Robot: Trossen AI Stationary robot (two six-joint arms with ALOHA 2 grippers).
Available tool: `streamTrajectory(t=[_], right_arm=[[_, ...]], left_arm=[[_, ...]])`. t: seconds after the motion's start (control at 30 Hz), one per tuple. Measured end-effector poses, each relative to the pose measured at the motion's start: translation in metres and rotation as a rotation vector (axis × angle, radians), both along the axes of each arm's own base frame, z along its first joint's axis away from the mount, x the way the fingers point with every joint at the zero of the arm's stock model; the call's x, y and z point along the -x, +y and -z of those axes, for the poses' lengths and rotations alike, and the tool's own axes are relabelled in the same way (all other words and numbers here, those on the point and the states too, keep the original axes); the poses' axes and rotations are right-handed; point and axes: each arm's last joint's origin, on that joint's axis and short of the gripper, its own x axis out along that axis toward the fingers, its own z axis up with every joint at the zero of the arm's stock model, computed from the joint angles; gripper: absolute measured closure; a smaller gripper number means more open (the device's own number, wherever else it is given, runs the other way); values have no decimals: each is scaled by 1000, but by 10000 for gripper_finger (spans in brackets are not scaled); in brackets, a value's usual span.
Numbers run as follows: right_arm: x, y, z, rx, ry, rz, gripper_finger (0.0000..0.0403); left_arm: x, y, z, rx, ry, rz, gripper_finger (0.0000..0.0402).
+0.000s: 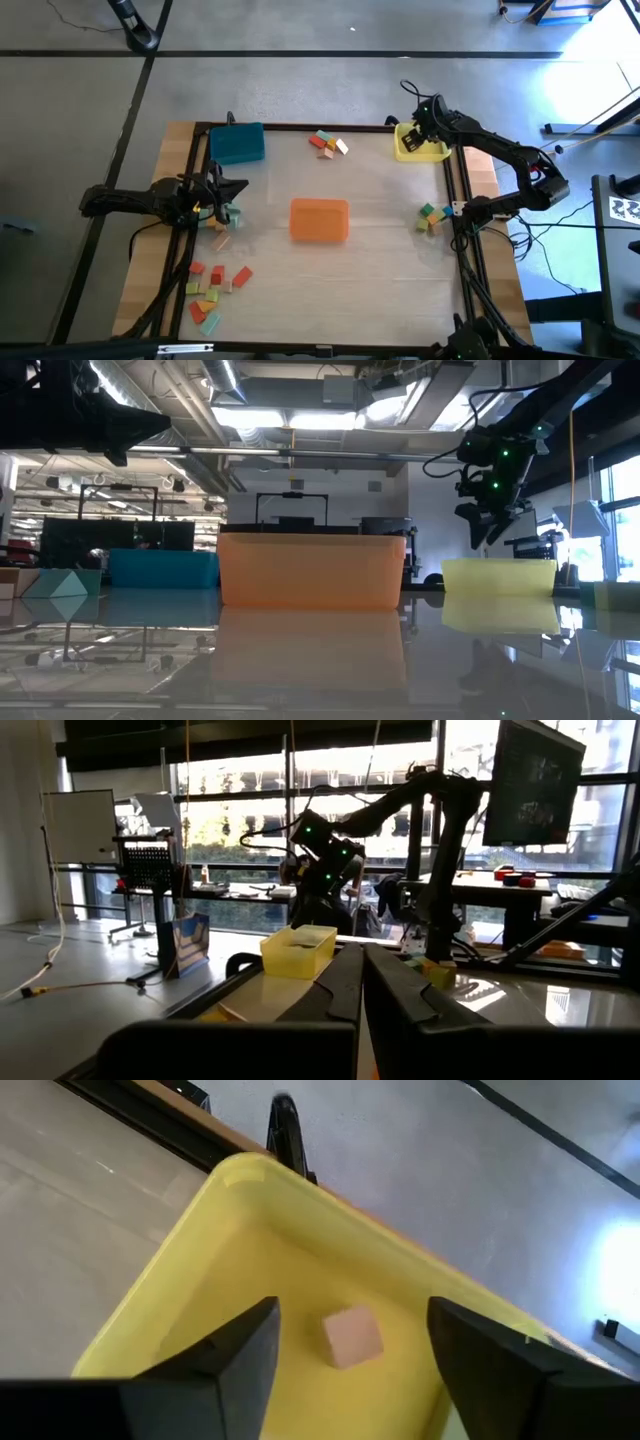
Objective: Sort blocks by size
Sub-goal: Put the brown cube block into the yellow bin
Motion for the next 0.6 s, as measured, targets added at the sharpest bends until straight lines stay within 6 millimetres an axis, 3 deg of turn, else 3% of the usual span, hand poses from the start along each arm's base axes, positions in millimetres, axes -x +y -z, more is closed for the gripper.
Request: streamTrajectory(t=[0.17, 0.33, 0.6], right_arm=[[-19, 12, -33, 53, -181, -182, 132], [-49, 42, -62, 141, -360, -426, 134], [-97, 96, -67, 143, -442, -712, 134]], left_arm=[[0, 0, 0, -1, 0, -1, 400], [0, 0, 0, 4, -2, 0, 400], [0, 1, -5, 4, 1, -35, 399]])
